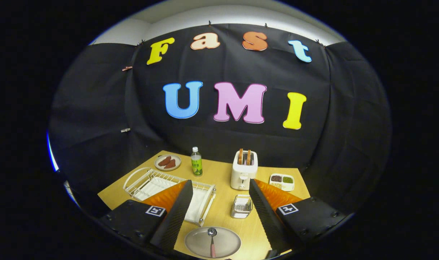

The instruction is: Take the plate from the dish rack, then take the spoon from the basket and place it into the plate.

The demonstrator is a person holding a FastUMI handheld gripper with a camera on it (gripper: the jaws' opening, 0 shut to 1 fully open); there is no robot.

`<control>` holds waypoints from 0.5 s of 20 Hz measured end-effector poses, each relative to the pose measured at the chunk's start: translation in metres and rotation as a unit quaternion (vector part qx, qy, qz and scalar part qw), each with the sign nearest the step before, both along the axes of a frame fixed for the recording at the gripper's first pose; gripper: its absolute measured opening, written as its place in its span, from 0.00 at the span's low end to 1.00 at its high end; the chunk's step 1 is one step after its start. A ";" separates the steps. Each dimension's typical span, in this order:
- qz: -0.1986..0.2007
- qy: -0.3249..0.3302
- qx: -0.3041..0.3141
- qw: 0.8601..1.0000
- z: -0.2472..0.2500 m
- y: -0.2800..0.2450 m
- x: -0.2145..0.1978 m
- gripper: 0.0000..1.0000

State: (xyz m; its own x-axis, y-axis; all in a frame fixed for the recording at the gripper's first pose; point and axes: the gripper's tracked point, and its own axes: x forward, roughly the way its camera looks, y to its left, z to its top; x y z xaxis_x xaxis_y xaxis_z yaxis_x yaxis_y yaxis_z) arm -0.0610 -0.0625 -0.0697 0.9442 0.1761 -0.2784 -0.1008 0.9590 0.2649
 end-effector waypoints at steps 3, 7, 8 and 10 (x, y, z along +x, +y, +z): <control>-0.018 -0.040 0.008 0.999 0.041 -0.016 0.004 0.96; -0.052 -0.078 0.022 0.995 0.079 -0.040 0.006 0.96; -0.059 -0.083 0.023 0.994 0.083 -0.045 0.005 0.96; -0.071 -0.081 0.019 0.994 0.082 -0.053 0.004 0.96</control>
State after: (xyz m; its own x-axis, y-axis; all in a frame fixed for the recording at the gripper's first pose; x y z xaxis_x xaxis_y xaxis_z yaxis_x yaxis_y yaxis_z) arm -0.0573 -0.1156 0.0121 0.9922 0.0461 -0.1154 -0.0105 0.9565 0.2917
